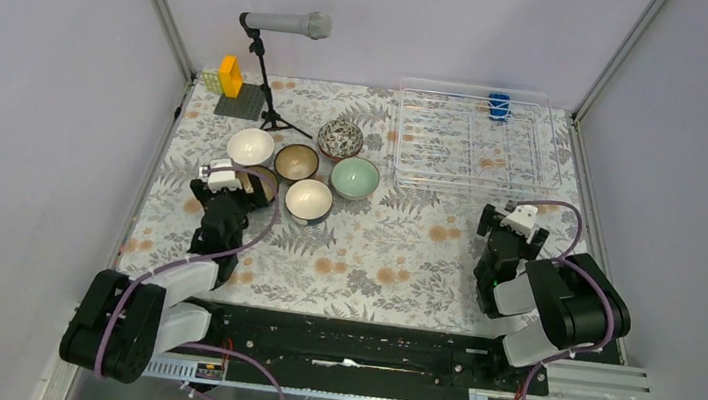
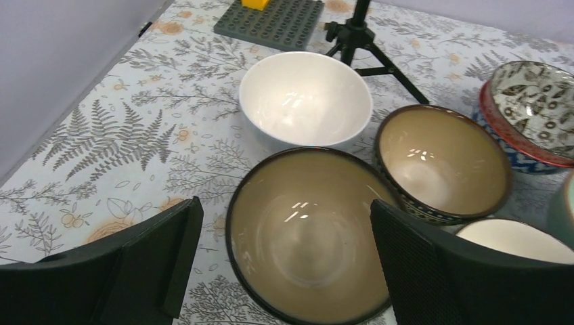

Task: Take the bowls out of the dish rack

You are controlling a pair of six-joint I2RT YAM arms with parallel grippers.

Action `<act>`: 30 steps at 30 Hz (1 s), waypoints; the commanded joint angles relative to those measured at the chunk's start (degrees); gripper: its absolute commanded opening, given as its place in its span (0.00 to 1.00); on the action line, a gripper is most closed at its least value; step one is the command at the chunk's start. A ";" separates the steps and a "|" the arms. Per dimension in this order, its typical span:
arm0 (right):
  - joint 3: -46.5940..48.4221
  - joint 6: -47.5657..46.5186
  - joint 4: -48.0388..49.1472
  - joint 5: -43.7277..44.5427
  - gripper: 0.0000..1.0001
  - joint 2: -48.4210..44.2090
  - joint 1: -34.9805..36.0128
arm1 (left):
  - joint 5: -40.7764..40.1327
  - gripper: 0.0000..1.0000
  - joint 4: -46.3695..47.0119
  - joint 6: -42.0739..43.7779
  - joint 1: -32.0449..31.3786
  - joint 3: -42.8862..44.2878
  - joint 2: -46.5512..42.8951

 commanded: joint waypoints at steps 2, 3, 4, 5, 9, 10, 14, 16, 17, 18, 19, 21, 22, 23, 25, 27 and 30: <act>2.21 0.90 4.17 -1.97 1.00 -1.38 -1.94 | 4.91 0.99 9.58 0.49 3.36 0.00 4.65; 2.63 0.91 2.89 -3.23 1.00 -1.30 -2.29 | 5.77 0.99 10.06 0.45 3.75 0.30 6.00; 3.83 0.84 1.12 -4.32 1.00 -1.19 -2.56 | 6.67 0.99 10.94 0.51 4.21 0.47 7.17; 4.93 0.87 -0.96 -4.88 1.00 -1.08 -2.67 | 7.07 0.99 11.32 0.57 4.29 0.48 8.13; 6.02 1.72 -3.87 -6.56 1.00 -1.23 -3.58 | 7.82 0.99 13.55 1.32 4.38 -0.54 8.77; 6.27 1.90 -4.63 -7.11 1.00 -1.39 -3.84 | 8.06 0.99 14.00 1.70 4.38 -0.57 9.18; 7.31 2.42 -7.37 -9.75 1.00 -1.48 -4.89 | 9.16 0.99 13.55 2.65 4.41 0.37 10.29; 7.42 2.66 -7.84 -10.89 1.00 -1.61 -5.21 | 9.38 0.99 14.07 3.13 4.39 0.19 10.35; 7.54 2.55 -8.07 -12.01 1.00 -1.55 -5.45 | 9.40 0.99 14.35 3.50 4.39 0.22 10.63; 7.67 2.56 -8.43 -12.75 1.00 -1.54 -5.71 | 9.36 0.99 14.76 3.90 4.43 0.43 11.11; 8.08 2.74 -9.45 -13.75 1.00 -1.55 -6.07 | 9.41 0.98 14.72 4.40 4.39 0.74 11.60; 8.75 2.80 -10.78 -15.32 1.00 -1.46 -6.57 | 9.26 0.94 15.10 4.97 4.39 1.26 12.35; 9.07 3.03 -11.68 -16.28 1.00 -1.53 -6.91 | 9.19 0.95 15.37 5.36 4.41 1.46 12.77; 9.58 3.28 -12.72 -17.76 1.00 -1.55 -7.57 | 9.01 0.97 15.63 5.64 4.39 1.61 13.15; 10.18 3.70 -14.26 -19.49 1.00 -1.63 -8.39 | 8.94 0.99 17.76 6.19 4.39 0.87 14.10; 9.86 2.76 -14.39 -24.20 1.00 -1.85 -8.95 | 7.99 0.99 23.75 6.40 4.47 -0.33 16.65; 8.85 2.24 -12.22 -25.69 1.00 -1.86 -9.11 | 12.29 0.99 26.90 7.92 4.50 0.34 21.29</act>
